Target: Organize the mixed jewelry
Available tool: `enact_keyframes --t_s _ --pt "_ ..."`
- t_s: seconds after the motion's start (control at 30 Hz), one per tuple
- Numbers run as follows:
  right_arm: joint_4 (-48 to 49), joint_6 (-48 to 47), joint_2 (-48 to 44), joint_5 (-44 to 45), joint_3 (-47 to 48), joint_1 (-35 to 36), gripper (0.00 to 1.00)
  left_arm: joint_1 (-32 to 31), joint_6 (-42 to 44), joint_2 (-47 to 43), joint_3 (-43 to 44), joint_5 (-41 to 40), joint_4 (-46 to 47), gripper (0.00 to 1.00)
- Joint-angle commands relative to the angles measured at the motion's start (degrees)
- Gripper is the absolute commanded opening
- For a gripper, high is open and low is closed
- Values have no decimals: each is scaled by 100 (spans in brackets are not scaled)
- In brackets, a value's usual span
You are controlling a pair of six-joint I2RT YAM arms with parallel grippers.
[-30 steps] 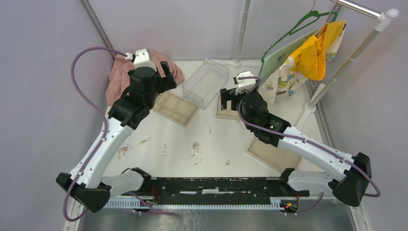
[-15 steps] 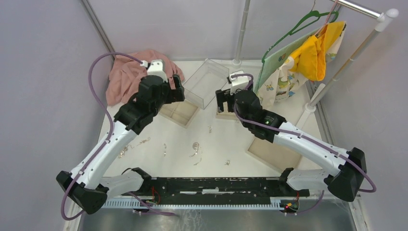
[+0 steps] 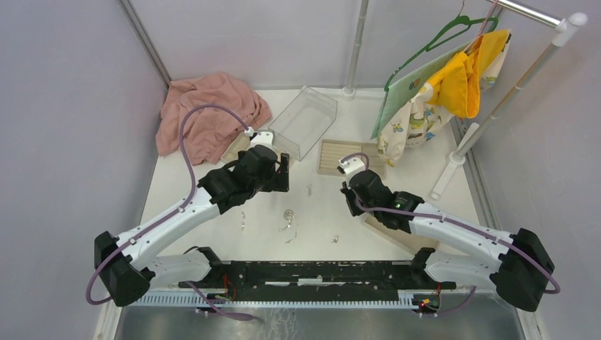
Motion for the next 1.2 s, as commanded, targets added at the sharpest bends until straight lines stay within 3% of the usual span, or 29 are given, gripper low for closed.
enact_keyframes --t_s 0.0,0.13,0.2,0.23,0.3,0.4,0.73,0.8,0.97,1.1,1.17 --pt "341 484 -447 -489 -320 3 3 -58 -379 -342 26 -57 -22 97" --pt "532 923 -422 -729 -563 8 30 -65 -51 -624 -175 -98 -202 100" --pt "844 1173 -449 -944 -784 21 56 -61 79 -815 -321 -112 -246 100" --pt "1075 1298 -484 -1049 -930 30 63 -55 113 -933 -440 -142 -226 100" --pt "1419 1604 -525 -1187 -1202 47 72 -63 112 -1223 -669 -196 -133 100" --pt "1445 2014 -435 -1092 -1288 183 79 -58 -22 -1664 -875 -262 -105 100" --pt "-1008 2698 677 1402 188 1472 82 -59 -572 -1807 -976 -314 -327 100" --pt "-1404 3048 963 1384 443 1539 81 -56 -579 -1806 -973 -316 -335 100" --pt "-1506 3512 1318 1311 583 2024 72 -60 -520 -1799 -919 -412 -426 100" --pt "-1450 3777 1605 1166 635 2203 52 -57 -441 -1813 -897 -405 -464 100" --pt "-1432 3894 1694 1137 614 2231 49 -59 -422 -1799 -913 -349 -474 100"
